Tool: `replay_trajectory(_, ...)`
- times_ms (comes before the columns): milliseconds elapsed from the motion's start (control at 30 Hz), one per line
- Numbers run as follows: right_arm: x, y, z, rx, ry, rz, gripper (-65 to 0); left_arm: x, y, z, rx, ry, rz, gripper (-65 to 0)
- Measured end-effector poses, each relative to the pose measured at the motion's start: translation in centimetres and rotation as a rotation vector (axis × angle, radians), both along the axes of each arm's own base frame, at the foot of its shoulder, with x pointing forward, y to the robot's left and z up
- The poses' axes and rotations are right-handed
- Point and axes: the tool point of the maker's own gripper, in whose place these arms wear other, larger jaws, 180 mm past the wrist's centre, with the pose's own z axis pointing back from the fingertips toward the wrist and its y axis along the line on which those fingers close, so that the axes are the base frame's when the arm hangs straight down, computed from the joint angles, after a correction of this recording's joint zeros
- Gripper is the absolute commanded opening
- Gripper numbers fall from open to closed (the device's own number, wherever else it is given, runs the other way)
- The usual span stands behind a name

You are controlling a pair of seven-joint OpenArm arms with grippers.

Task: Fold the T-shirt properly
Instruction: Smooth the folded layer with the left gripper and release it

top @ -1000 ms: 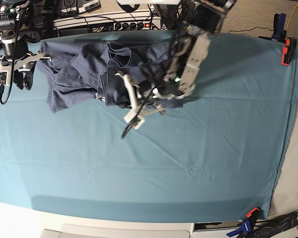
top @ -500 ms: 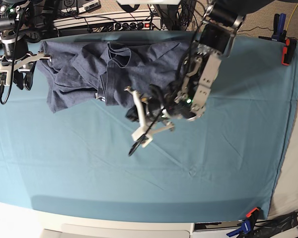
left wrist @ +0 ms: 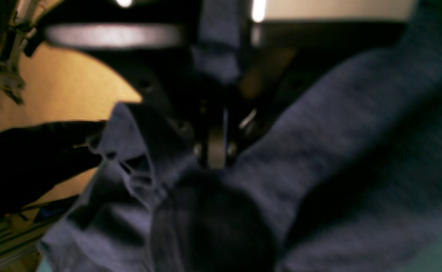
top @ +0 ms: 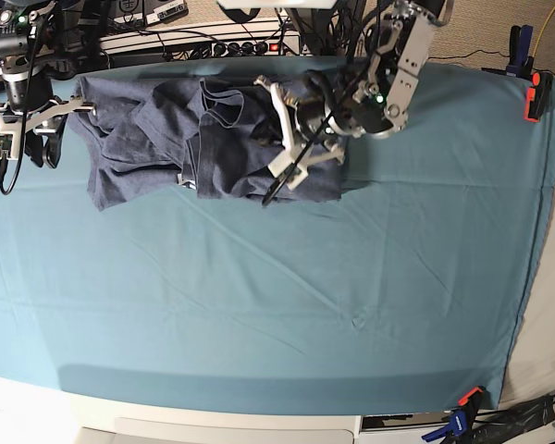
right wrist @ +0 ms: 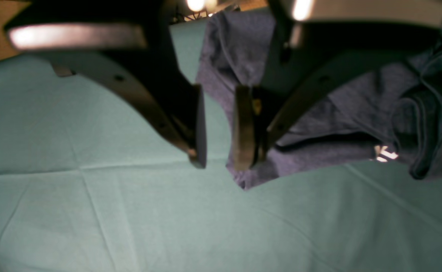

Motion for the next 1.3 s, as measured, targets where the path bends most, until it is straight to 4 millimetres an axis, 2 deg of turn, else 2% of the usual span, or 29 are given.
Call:
replay_trajectory(167,0.0,0.0,0.0,-0.001,-0.001,0.0,-51.9,-1.2,-0.4,-0.4,-0.025,0.017,0.006,-65.0)
replay_trajectory(533,0.8,0.0,0.8,0.0,-0.038,0.004,-51.9,-6.8,-6.7,0.5,-0.042,-0.028,-0.215,-65.0)
replay_trajectory(633,0.7,0.0,0.7,0.0,-0.034,0.004,-51.9,-6.8,-6.6,0.3,-0.015,-0.027,-0.233,-65.0)
replay_trajectory(800,0.5,-0.6,0.7,0.009,-0.033,-0.043,-51.9,-4.5,-4.8,1.1,0.098,-0.155,-0.227,-65.0)
replay_trajectory(900,0.5,-0.9,0.7,-0.009,-0.03,-0.052,-51.9,-3.7,-3.1,1.8,0.148,-0.228,-0.219,-65.0)
replay_trajectory(1033,0.6,-0.9,0.8,-0.01,-0.036,-0.051,-51.9,-1.2,1.4,1.9,0.256,-0.296,-0.148,-65.0)
replay_trajectory(1133,0.7,-0.9,1.0,-0.011,-0.053,-0.047,-51.9,1.8,6.3,1.6,0.345,-0.312,-0.015,-65.0)
replay_trajectory(1233,0.7,-0.9,1.0,-0.012,-0.052,-0.048,-51.9,4.4,12.5,1.5,0.455,-0.323,0.111,-65.0)
replay_trajectory(1300,0.7,-1.0,0.8,-0.004,-0.052,-0.048,-51.9,5.4,16.7,1.7,0.516,-0.321,0.186,-65.0)
